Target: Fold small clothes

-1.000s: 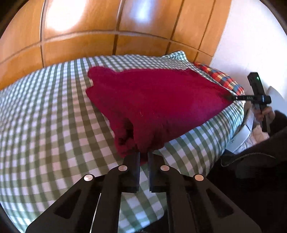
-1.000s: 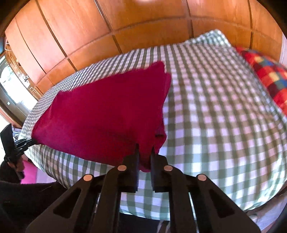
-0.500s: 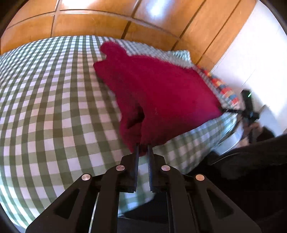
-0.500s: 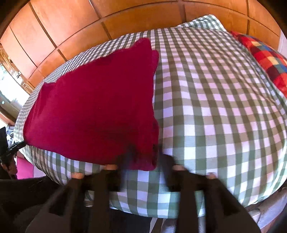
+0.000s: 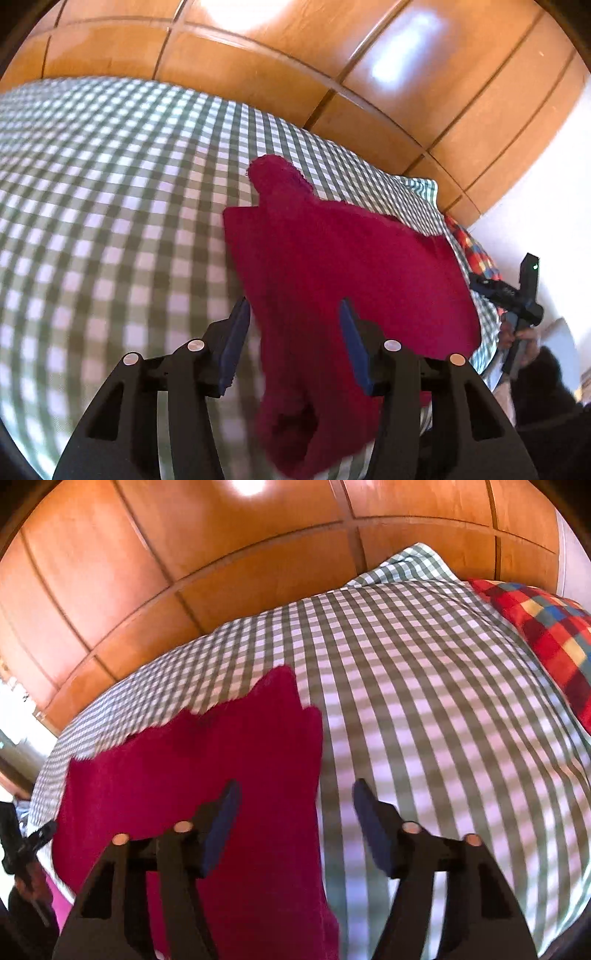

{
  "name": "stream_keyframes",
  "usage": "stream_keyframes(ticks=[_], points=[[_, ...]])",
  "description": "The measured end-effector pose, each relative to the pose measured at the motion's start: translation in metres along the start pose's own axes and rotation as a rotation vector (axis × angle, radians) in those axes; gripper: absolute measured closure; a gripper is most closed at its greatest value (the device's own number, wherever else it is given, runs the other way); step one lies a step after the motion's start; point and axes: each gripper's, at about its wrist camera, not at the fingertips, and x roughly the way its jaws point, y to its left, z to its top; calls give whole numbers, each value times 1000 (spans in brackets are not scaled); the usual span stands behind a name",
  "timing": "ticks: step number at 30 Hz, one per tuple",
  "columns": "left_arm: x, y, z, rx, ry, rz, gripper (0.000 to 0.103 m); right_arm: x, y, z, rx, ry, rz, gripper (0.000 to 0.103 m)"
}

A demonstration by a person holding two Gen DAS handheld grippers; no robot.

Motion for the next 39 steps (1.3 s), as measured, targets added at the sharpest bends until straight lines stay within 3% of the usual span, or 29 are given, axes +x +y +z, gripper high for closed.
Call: stream_keyframes(ticks=[3, 6, 7, 10, 13, 17, 21, 23, 24, 25, 28, 31, 35, 39], points=[[18, -5, 7, 11, 14, 5, 55, 27, 6, 17, 5, 19, -28, 51], [28, -8, 12, 30, 25, 30, 76, 42, 11, 25, 2, 34, -43, 86], [29, -11, 13, 45, 20, 38, 89, 42, 13, 27, -10, 24, -54, 91], [21, -20, 17, 119, -52, 78, 95, 23, 20, 32, -34, -63, -75, 95], [20, -24, 22, 131, -86, 125, 96, 12, 16, 39, 2, -143, -104, 95], [56, -18, 23, 134, 0, 219, 96, 58, 12, 30, -7, -30, -166, 95], [59, -14, 16, 101, -1, 223, 96, 66, 7, 14, -1, -57, -165, 92], [55, -15, 13, 89, -10, 230, 96, 65, 5, 14, 3, -58, -162, 89], [54, -17, 12, 91, -15, 251, 95, 66, 5, 14, 9, -57, -166, 83], [51, -21, 10, 92, -19, 272, 95, 65, 2, 14, 22, -58, -180, 69], [38, -41, 4, 113, -72, 365, 94, 56, -5, 16, 72, -64, -180, 47], [28, -63, -2, 146, -127, 407, 94, 43, -6, 17, 79, -94, -177, 34], [22, -84, -10, 217, -160, 452, 94, 19, 8, 14, 42, -159, -198, 25], [22, -92, -15, 235, -159, 447, 94, -6, 33, 6, -7, -213, -158, 22]])
